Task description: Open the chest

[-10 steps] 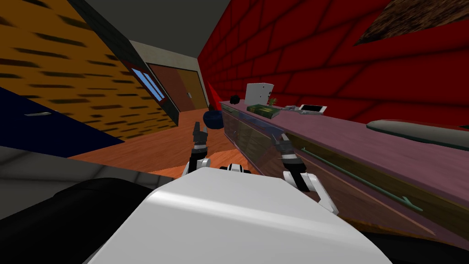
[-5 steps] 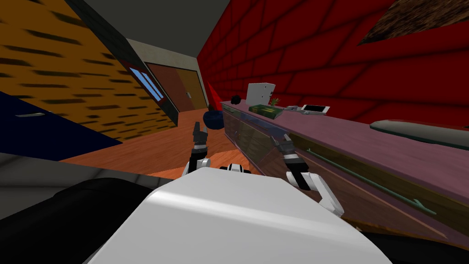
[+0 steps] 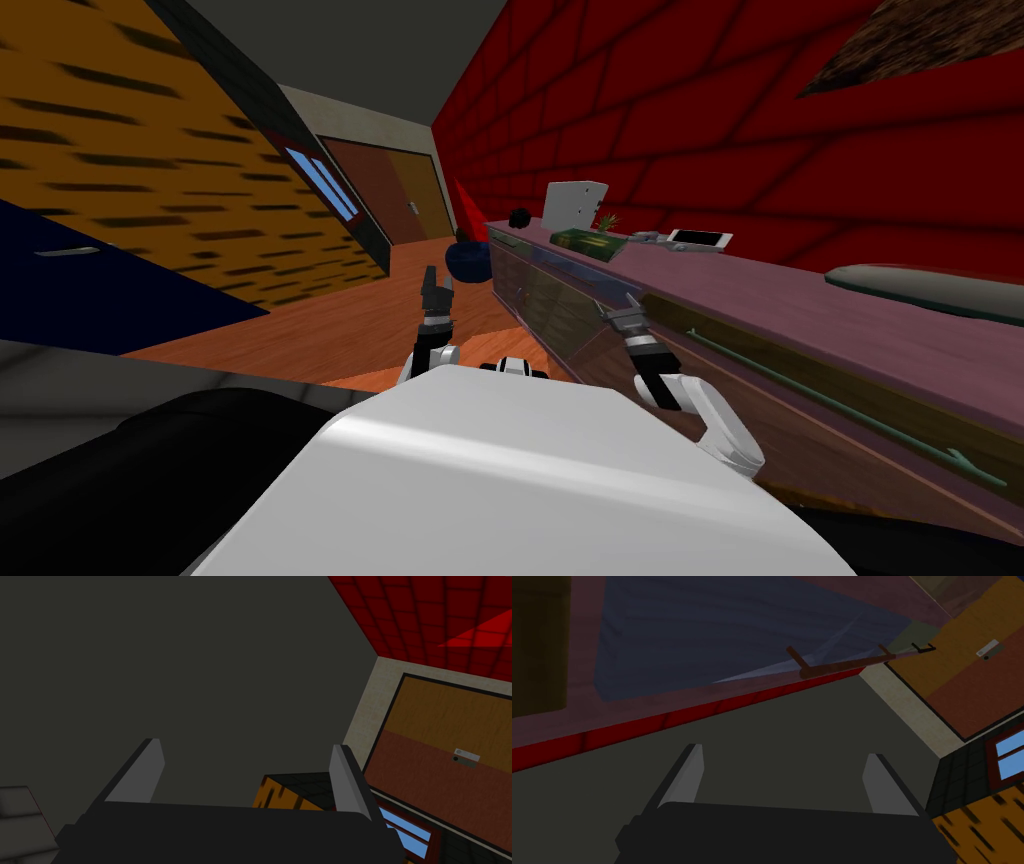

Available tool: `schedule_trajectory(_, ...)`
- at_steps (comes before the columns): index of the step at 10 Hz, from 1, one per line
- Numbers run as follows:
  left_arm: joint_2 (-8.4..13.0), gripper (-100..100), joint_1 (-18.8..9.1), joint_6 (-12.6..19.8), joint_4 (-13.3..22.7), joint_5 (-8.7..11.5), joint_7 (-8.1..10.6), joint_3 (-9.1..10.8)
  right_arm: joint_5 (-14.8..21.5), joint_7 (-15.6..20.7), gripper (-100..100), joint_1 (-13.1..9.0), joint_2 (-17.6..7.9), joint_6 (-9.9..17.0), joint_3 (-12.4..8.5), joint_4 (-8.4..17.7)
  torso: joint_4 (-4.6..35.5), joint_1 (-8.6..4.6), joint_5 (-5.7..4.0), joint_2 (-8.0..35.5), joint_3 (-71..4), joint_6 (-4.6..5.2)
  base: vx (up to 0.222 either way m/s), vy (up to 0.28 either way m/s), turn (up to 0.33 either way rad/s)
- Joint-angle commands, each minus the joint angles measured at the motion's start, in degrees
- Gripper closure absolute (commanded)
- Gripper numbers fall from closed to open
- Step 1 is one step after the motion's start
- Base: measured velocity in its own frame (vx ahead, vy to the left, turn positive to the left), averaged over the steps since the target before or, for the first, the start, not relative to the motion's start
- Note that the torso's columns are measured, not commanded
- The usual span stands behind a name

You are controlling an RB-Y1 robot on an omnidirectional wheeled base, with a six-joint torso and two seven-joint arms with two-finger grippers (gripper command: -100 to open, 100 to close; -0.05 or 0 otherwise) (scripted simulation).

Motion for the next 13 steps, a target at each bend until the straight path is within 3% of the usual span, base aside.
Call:
schedule_trajectory(1, 0.00, 0, 0.00, 0.00, 0.00, 0.00, 0.00, 0.00, 3.82, 4.72, -100, -0.87, -2.03, 0.60, -1.47, 2.86, 0.00, 0.08, 0.02, 0.01, 0.01, 0.00, 0.027, 0.109, 0.023)
schedule_trajectory(13, 0.00, 0, 0.00, 0.00, 0.00, 0.00, 0.00, 0.00, 15.96, 21.31, -100, -3.82, -9.27, 3.21, -5.54, 11.59, 0.01, -0.03, -0.01, 0.03, 0.03, 0.01, 0.025, 0.067, 0.023)
